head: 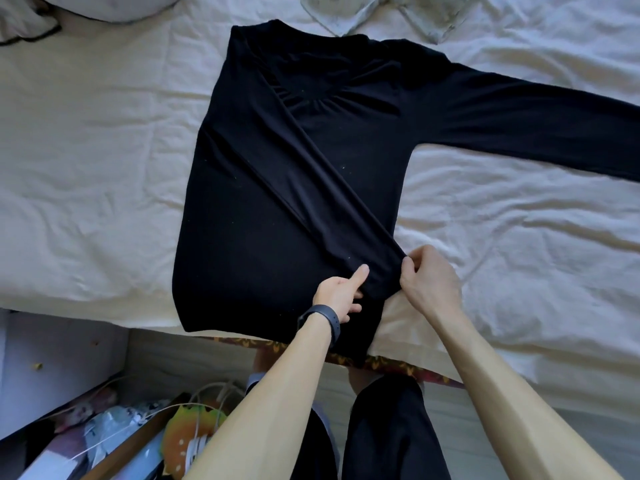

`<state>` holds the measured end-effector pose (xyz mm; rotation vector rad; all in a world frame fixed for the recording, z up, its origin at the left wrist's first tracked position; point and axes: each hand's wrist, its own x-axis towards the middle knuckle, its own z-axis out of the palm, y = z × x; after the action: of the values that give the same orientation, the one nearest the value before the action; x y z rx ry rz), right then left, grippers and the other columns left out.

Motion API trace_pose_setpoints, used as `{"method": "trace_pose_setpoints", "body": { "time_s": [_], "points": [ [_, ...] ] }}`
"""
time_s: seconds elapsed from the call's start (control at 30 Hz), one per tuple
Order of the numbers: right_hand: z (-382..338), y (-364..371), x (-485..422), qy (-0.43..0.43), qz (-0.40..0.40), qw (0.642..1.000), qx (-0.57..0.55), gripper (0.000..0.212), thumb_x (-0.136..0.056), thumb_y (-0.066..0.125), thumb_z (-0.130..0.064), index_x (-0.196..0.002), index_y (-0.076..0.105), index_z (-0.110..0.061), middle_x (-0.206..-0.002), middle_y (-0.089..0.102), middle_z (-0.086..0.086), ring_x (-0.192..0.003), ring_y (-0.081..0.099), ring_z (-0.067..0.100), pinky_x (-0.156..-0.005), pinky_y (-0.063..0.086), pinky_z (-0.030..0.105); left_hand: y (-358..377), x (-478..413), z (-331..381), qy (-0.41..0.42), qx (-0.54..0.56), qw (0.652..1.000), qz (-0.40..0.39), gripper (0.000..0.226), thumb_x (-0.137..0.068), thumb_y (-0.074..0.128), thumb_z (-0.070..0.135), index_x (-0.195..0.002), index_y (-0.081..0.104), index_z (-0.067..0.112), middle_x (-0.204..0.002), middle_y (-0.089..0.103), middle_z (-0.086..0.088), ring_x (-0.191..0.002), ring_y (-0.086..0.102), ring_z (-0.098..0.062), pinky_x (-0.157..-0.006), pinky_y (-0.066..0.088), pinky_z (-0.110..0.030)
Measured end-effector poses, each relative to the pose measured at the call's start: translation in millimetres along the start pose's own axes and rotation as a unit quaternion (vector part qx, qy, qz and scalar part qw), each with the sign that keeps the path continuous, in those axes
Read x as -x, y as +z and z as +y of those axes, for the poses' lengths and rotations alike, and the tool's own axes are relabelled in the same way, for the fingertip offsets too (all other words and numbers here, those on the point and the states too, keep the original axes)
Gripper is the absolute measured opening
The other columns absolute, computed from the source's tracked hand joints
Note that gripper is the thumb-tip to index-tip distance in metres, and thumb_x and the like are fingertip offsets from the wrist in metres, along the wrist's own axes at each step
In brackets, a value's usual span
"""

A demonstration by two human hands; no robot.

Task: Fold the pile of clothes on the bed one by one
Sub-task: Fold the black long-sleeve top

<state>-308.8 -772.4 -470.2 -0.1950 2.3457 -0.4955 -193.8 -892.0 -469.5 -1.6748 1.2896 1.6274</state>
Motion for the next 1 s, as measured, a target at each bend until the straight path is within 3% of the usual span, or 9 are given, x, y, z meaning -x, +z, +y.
{"method": "trace_pose_setpoints", "body": {
  "time_s": [0.13, 0.2, 0.33, 0.47, 0.67, 0.73, 0.83, 0.93, 1.0],
  "points": [
    [-22.4, 8.2, -5.9, -0.042, 0.084, 0.995, 0.031, 0.038, -0.095, 0.055, -0.037, -0.125, 0.058, -0.014, -0.122, 0.059, 0.005, -0.115, 0.049, 0.029, -0.095, 0.043, 0.041, -43.2, -21.7, 28.4, 0.008, 0.080, 0.995, 0.065, 0.029, -0.095, 0.056, 0.053, -0.089, 0.062, 0.025, -0.096, 0.069, 0.007, -0.084, 0.068, -0.014, -0.065, 0.051, -0.031],
    [-44.4, 11.4, -20.8, -0.076, 0.082, 0.994, 0.002, 0.040, -0.096, 0.054, -0.041, -0.129, 0.057, -0.017, -0.124, 0.060, 0.003, -0.118, 0.049, 0.027, -0.099, 0.043, 0.040, -68.6, -36.3, 50.7, 0.030, 0.097, 0.990, 0.102, 0.026, -0.096, 0.057, 0.048, -0.084, 0.060, 0.025, -0.092, 0.068, 0.009, -0.083, 0.068, -0.012, -0.072, 0.053, -0.033],
    [-97.3, 24.7, -65.9, -0.116, 0.041, 0.992, 0.031, 0.043, -0.099, 0.051, -0.049, -0.130, 0.056, -0.020, -0.122, 0.061, 0.000, -0.115, 0.052, 0.026, -0.093, 0.046, 0.041, -102.4, -58.6, 84.4, 0.067, 0.079, 0.985, 0.137, 0.020, -0.094, 0.064, 0.041, -0.083, 0.063, 0.025, -0.089, 0.069, 0.012, -0.079, 0.071, -0.009, -0.071, 0.055, -0.030],
    [-118.8, 29.8, -95.7, -0.048, 0.034, 0.997, 0.051, 0.023, -0.103, 0.046, -0.037, -0.109, 0.060, -0.020, -0.112, 0.062, 0.002, -0.111, 0.054, 0.029, -0.078, 0.040, 0.038, -122.9, -67.3, 77.1, 0.095, 0.001, 0.982, 0.165, 0.021, -0.094, 0.067, 0.032, -0.074, 0.060, 0.028, -0.078, 0.071, 0.010, -0.075, 0.072, -0.011, -0.074, 0.053, -0.031],
    [-142.1, 27.6, -101.5, -0.024, 0.073, 0.994, 0.071, 0.025, -0.095, 0.045, -0.029, -0.112, 0.060, -0.021, -0.115, 0.061, 0.001, -0.109, 0.053, 0.028, -0.082, 0.044, 0.039, -153.2, -83.8, 96.1, 0.031, 0.002, 0.999, 0.036, 0.016, -0.094, 0.064, 0.036, -0.088, 0.066, 0.022, -0.097, 0.072, 0.007, -0.083, 0.071, -0.013, -0.075, 0.053, -0.032],
    [-165.9, 31.0, -111.0, -0.044, 0.080, 0.995, 0.047, 0.030, -0.094, 0.049, -0.038, -0.115, 0.062, -0.022, -0.115, 0.062, -0.002, -0.109, 0.054, 0.025, -0.085, 0.045, 0.038, -168.7, -94.7, 120.4, 0.033, 0.066, 0.996, 0.054, 0.024, -0.092, 0.066, 0.042, -0.091, 0.065, 0.018, -0.093, 0.071, 0.005, -0.079, 0.071, -0.014, -0.074, 0.054, -0.034],
    [-209.4, 41.5, -134.4, -0.094, 0.040, 0.995, 0.014, 0.040, -0.093, 0.057, -0.052, -0.118, 0.064, -0.022, -0.112, 0.066, -0.007, -0.108, 0.059, 0.018, -0.083, 0.045, 0.032, -196.0, -110.6, 153.3, 0.077, 0.075, 0.985, 0.133, 0.035, -0.091, 0.065, 0.045, -0.075, 0.055, 0.016, -0.069, 0.064, 0.004, -0.071, 0.072, -0.014, -0.071, 0.055, -0.035],
    [-240.8, 52.3, -153.0, -0.102, 0.009, 0.992, 0.072, 0.026, -0.098, 0.056, -0.042, -0.114, 0.063, -0.023, -0.112, 0.064, -0.005, -0.108, 0.059, 0.019, -0.083, 0.047, 0.035, -224.0, -117.7, 169.2, 0.104, 0.029, 0.978, 0.177, 0.036, -0.093, 0.065, 0.035, -0.065, 0.049, 0.018, -0.063, 0.062, 0.005, -0.071, 0.073, -0.015, -0.062, 0.054, -0.029],
    [-251.3, 53.7, -157.7, -0.061, 0.024, 0.992, 0.106, 0.021, -0.099, 0.049, -0.031, -0.113, 0.061, -0.022, -0.113, 0.061, -0.005, -0.108, 0.058, 0.023, -0.078, 0.046, 0.036, -239.0, -123.0, 172.0, 0.087, 0.020, 0.984, 0.152, 0.026, -0.093, 0.066, 0.028, -0.070, 0.057, 0.019, -0.070, 0.067, 0.006, -0.071, 0.072, -0.014, -0.066, 0.055, -0.030]
  ]
}}
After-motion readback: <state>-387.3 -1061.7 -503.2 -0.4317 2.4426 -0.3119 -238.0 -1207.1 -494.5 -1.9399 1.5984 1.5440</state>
